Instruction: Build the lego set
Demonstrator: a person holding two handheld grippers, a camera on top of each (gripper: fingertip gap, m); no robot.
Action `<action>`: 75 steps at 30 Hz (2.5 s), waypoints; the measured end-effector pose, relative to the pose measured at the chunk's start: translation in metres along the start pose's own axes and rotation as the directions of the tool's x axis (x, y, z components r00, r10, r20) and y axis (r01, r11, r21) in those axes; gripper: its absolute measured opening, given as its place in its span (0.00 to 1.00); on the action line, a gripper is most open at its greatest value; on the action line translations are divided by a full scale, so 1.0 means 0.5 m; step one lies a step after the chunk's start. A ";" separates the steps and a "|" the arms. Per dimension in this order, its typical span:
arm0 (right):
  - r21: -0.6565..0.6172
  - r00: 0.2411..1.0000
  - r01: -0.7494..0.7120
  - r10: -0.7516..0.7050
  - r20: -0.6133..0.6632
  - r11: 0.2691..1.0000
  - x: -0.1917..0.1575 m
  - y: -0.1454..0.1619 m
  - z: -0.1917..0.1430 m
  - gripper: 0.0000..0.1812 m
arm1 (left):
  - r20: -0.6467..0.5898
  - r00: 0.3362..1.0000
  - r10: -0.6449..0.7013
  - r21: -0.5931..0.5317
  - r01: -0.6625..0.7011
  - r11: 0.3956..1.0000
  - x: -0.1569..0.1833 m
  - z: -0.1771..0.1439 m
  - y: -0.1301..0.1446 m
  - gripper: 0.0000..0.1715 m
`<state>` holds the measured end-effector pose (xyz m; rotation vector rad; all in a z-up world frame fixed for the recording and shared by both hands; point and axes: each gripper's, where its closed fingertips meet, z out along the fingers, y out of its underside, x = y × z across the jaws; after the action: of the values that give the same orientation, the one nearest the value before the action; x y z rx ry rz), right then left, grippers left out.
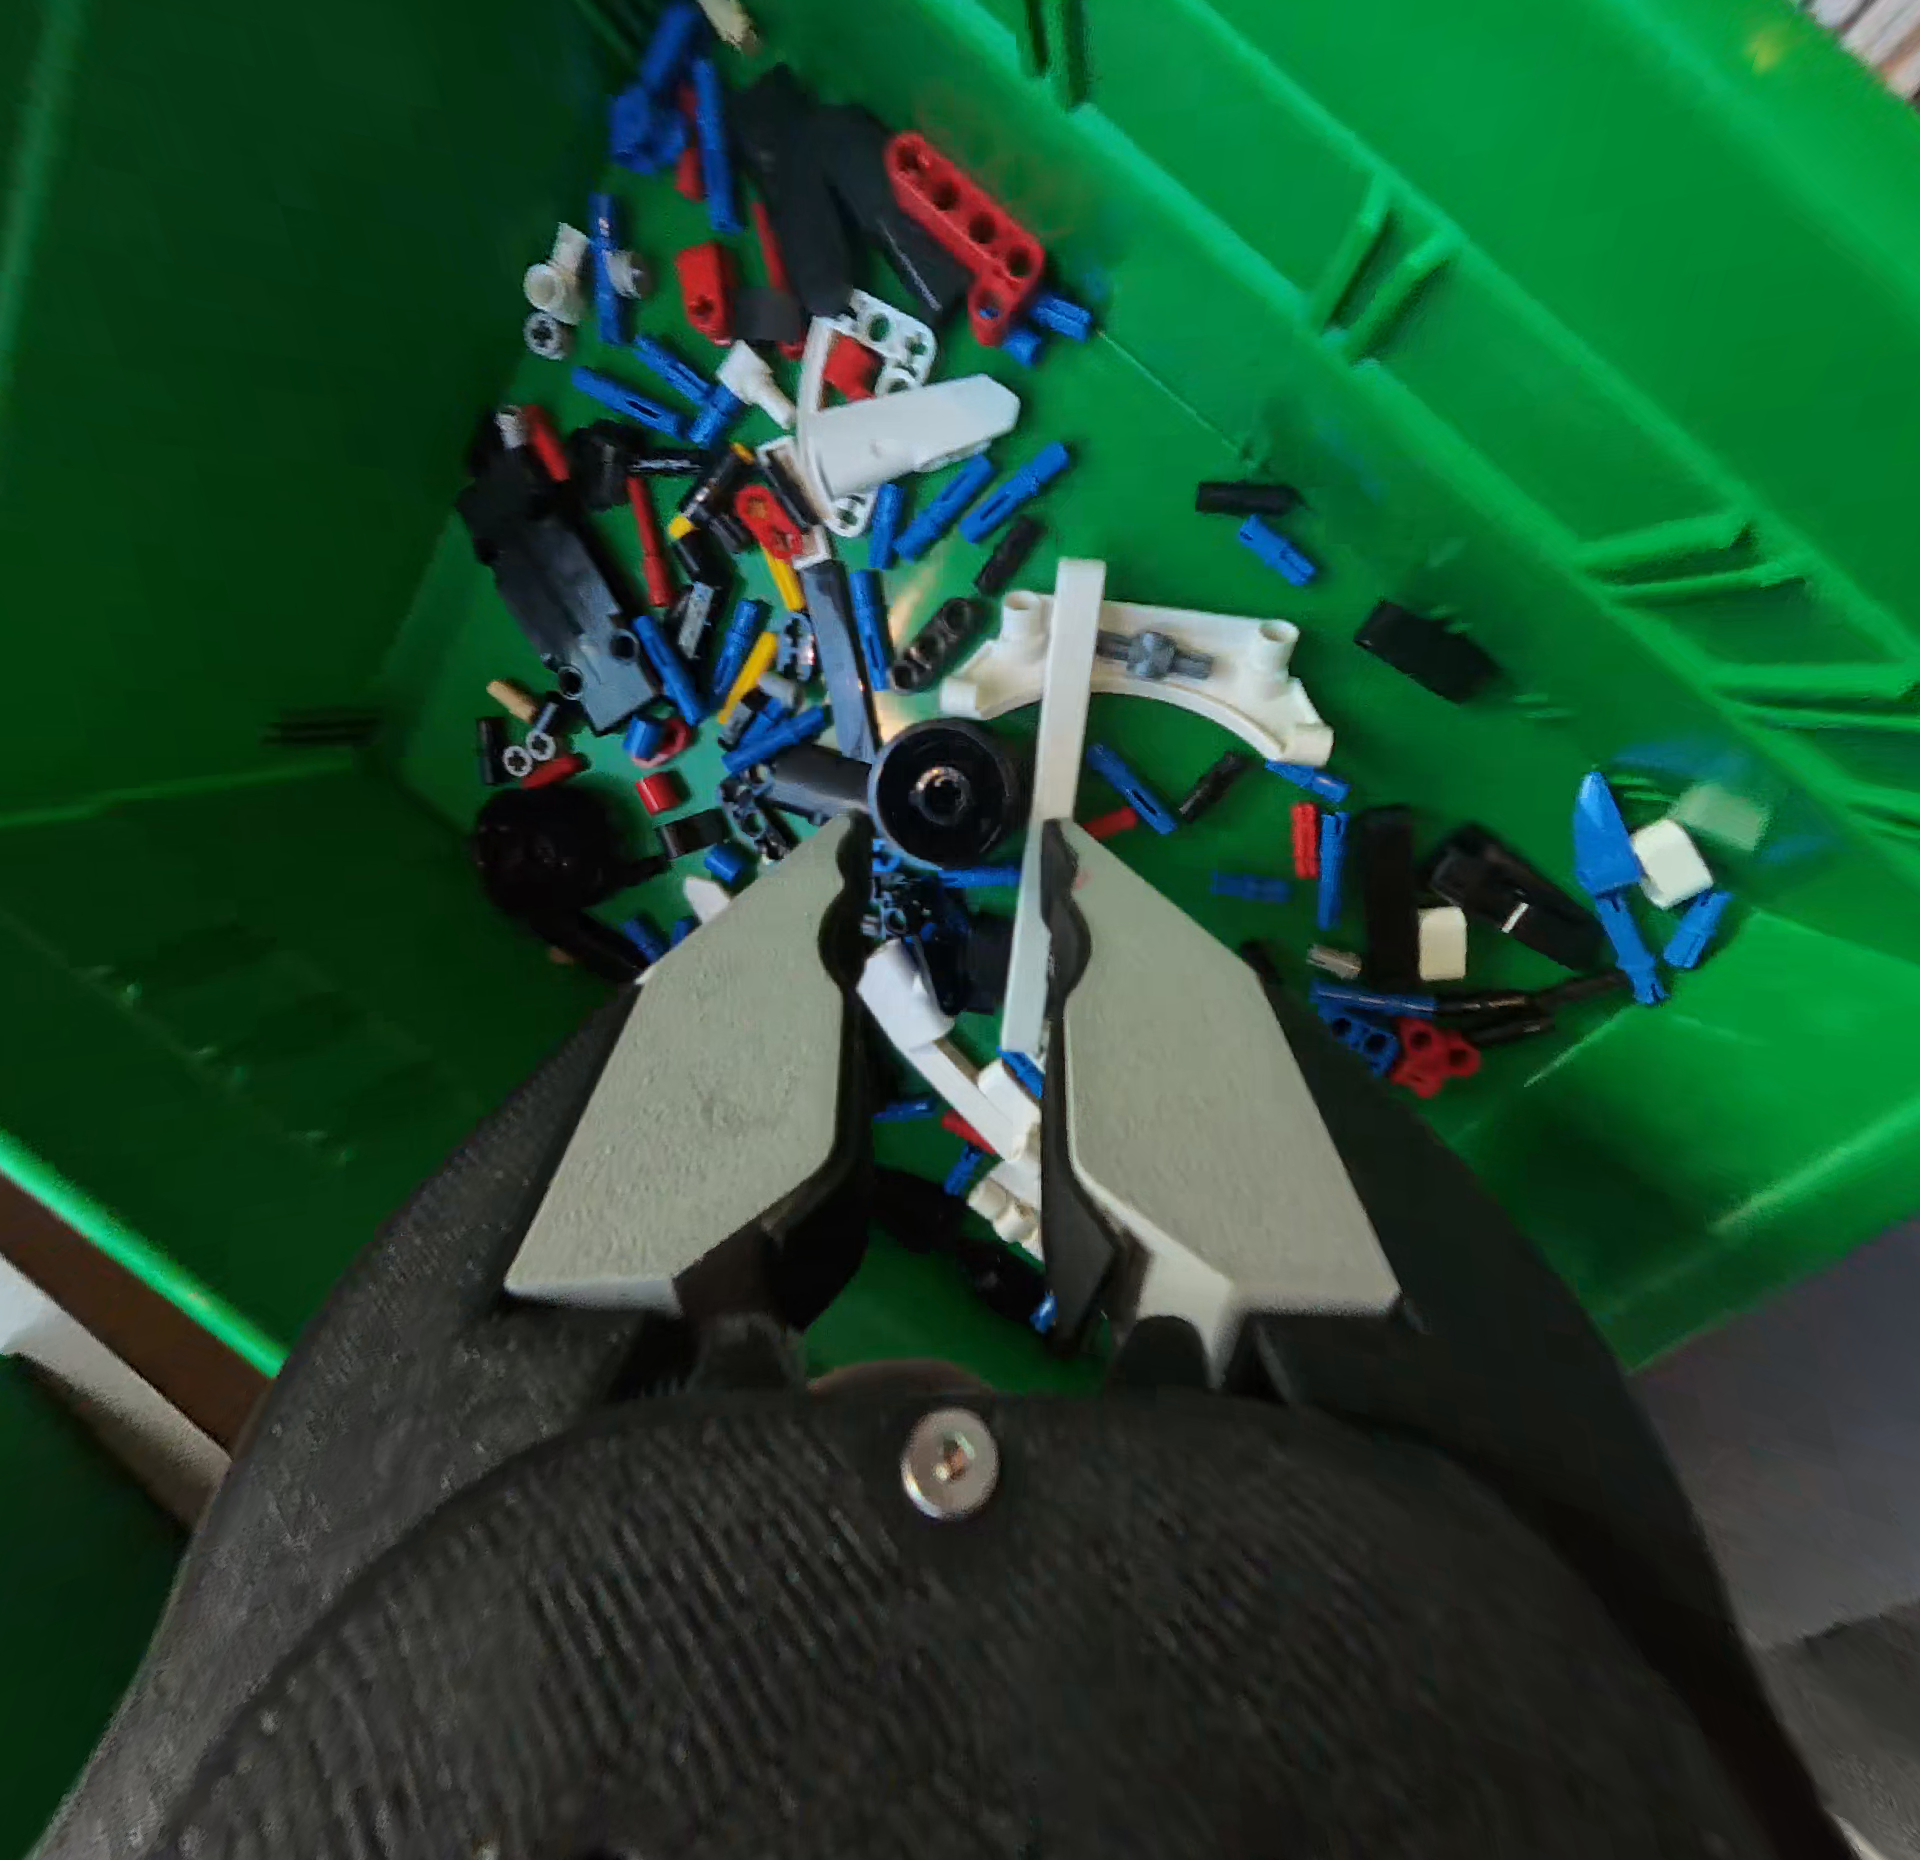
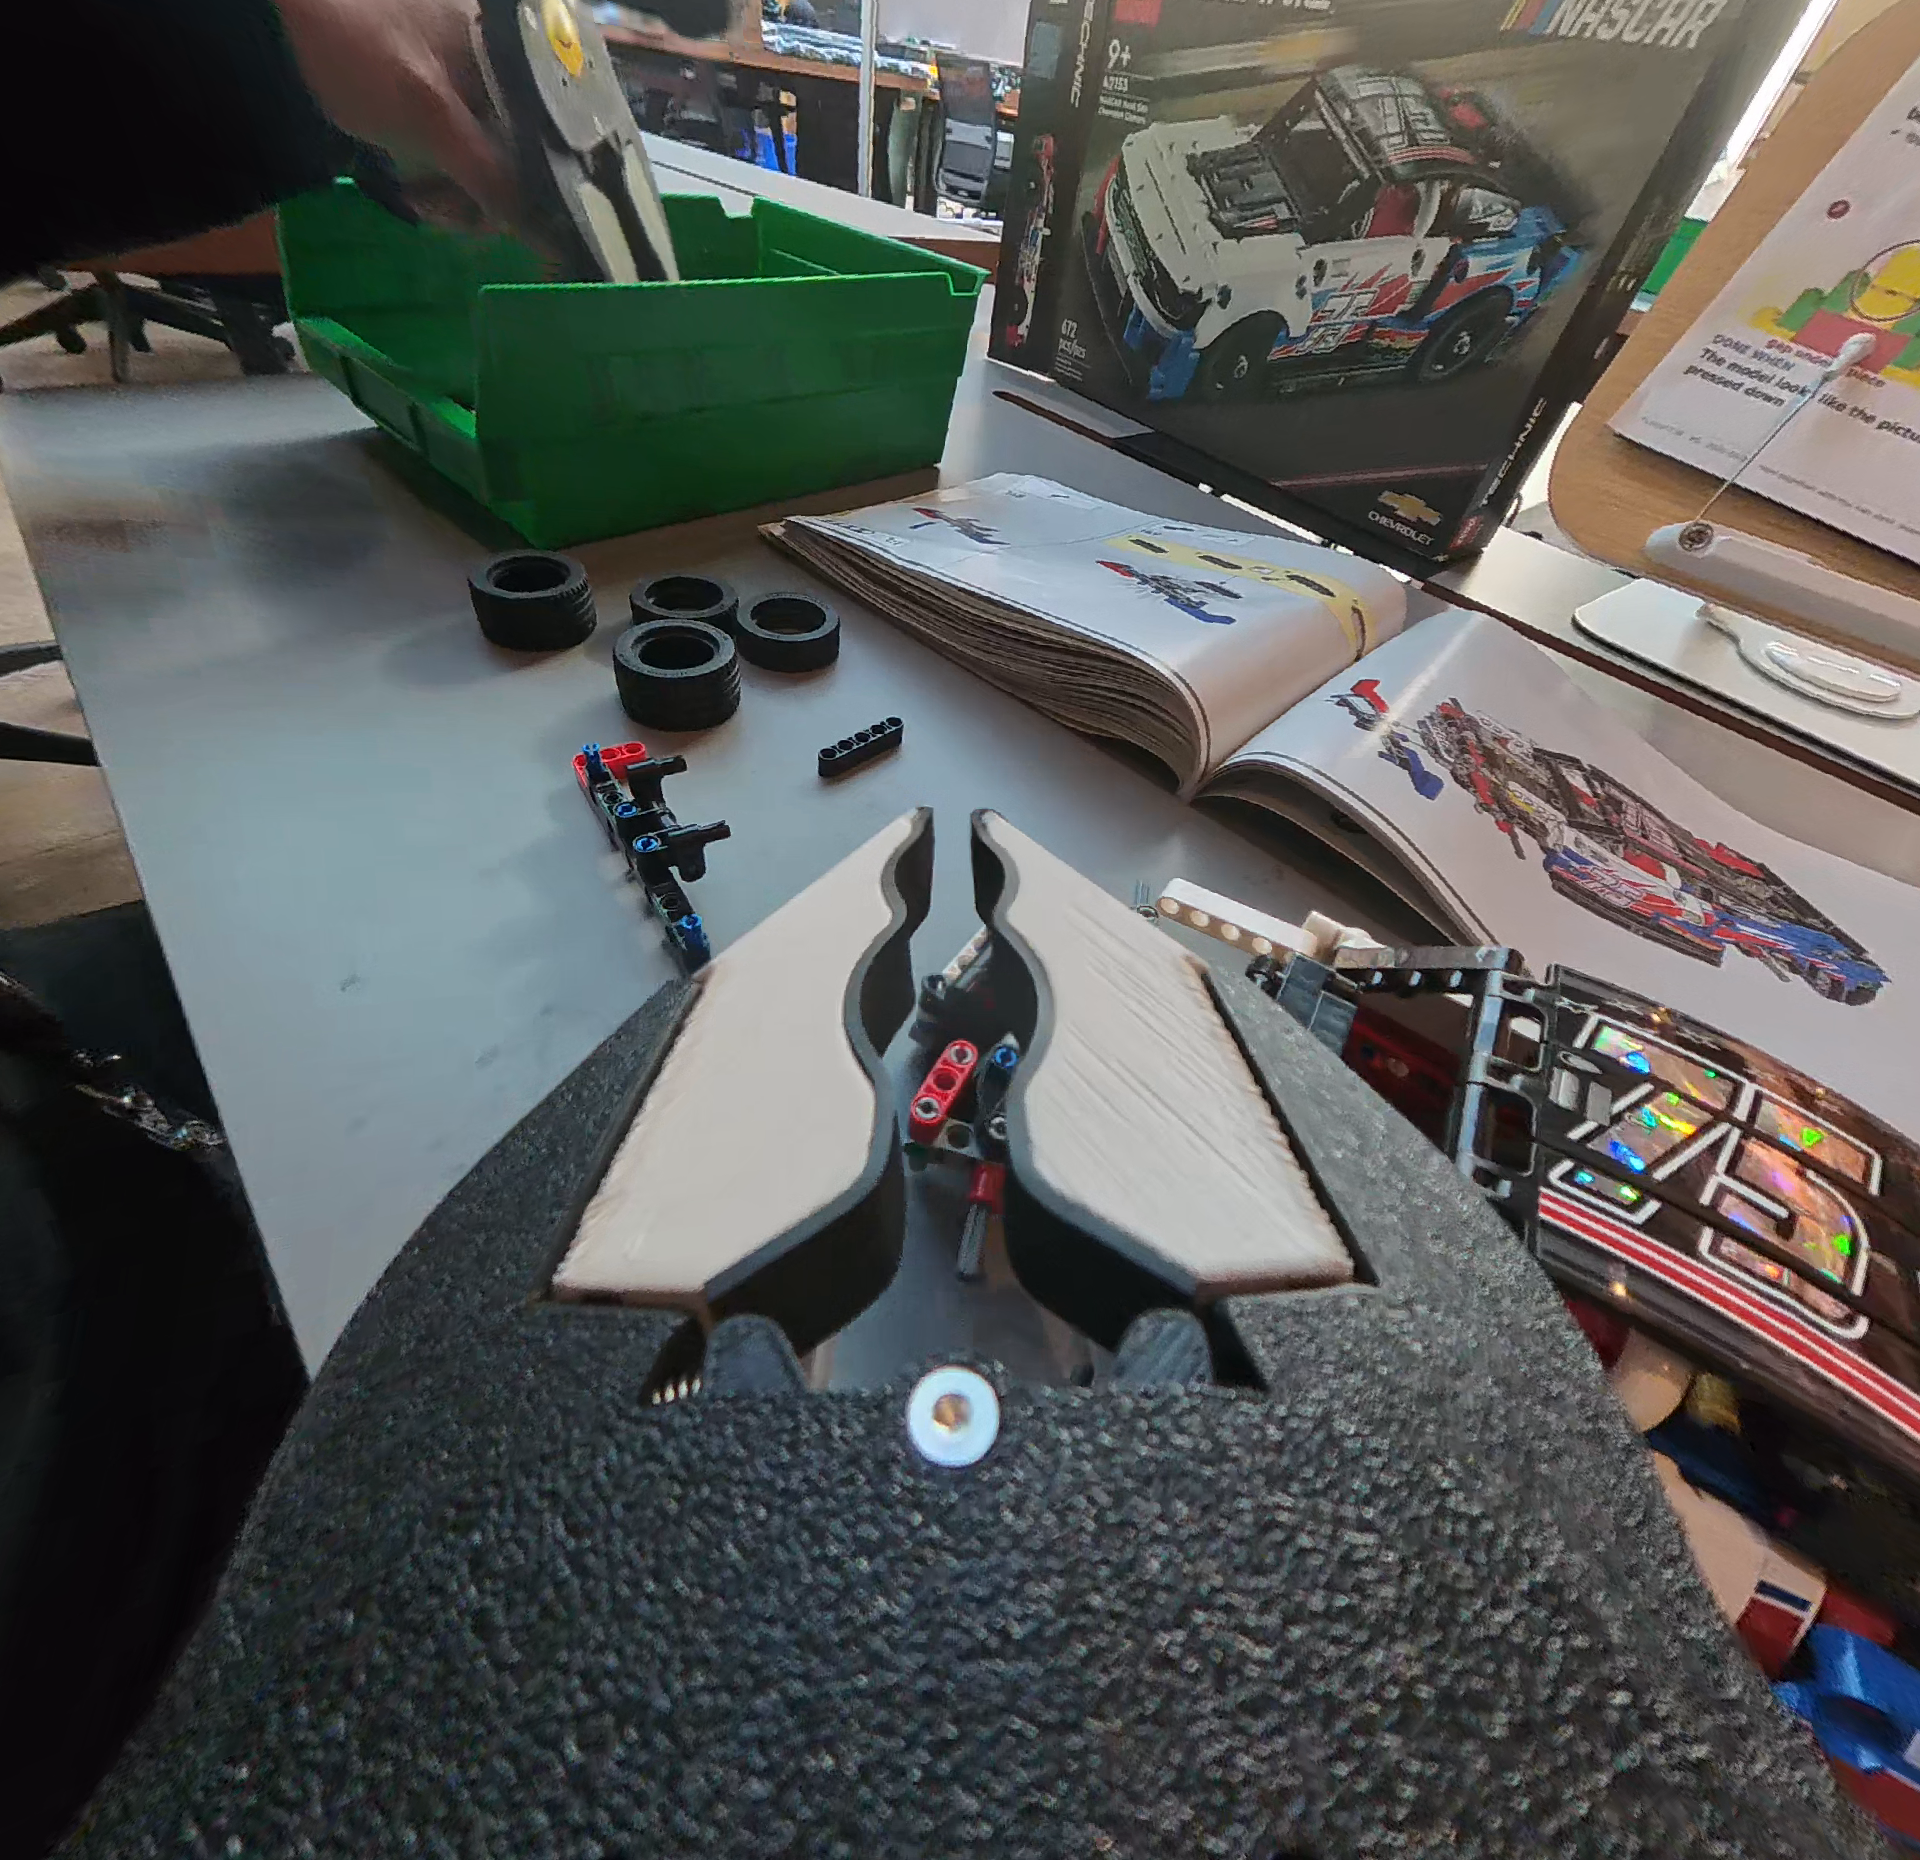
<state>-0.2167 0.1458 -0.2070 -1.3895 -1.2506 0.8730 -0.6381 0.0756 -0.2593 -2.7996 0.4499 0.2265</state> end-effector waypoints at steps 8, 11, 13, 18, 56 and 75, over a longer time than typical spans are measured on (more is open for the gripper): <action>-0.043 0.999 -0.037 0.035 -0.035 0.998 0.018 0.011 0.010 0.04 | 0.051 0.988 -0.144 0.190 0.132 0.973 -0.059 -0.101 0.009 0.18; -0.078 0.999 -0.031 0.029 -0.032 0.996 0.016 0.021 0.018 0.05 | 0.083 0.982 -0.167 0.196 0.148 0.969 -0.070 -0.121 0.021 0.15; -0.095 0.999 -0.018 0.015 -0.032 0.995 0.014 0.025 0.021 0.05 | 0.080 0.975 -0.206 0.207 0.186 0.960 -0.078 -0.122 0.022 0.13; -0.064 0.999 -0.023 0.021 -0.043 0.998 0.018 0.016 0.015 0.05 | 0.166 0.931 -0.325 0.200 0.291 0.936 -0.123 -0.119 0.044 0.14; 0.042 0.999 -0.029 0.027 0.035 0.999 -0.001 -0.011 -0.008 0.05 | 0.091 0.924 -0.371 -0.035 0.375 0.926 -0.097 -0.007 0.032 0.08; -0.216 0.994 -0.083 0.065 -0.089 0.973 0.027 0.059 0.032 0.04 | -0.347 0.907 0.238 0.084 -0.223 0.971 0.213 -0.067 0.172 0.26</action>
<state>-0.2228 0.1644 -0.2373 -1.6407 -1.2682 0.7368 -0.5626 -0.0431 -0.2715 -2.7436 0.8613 -0.2448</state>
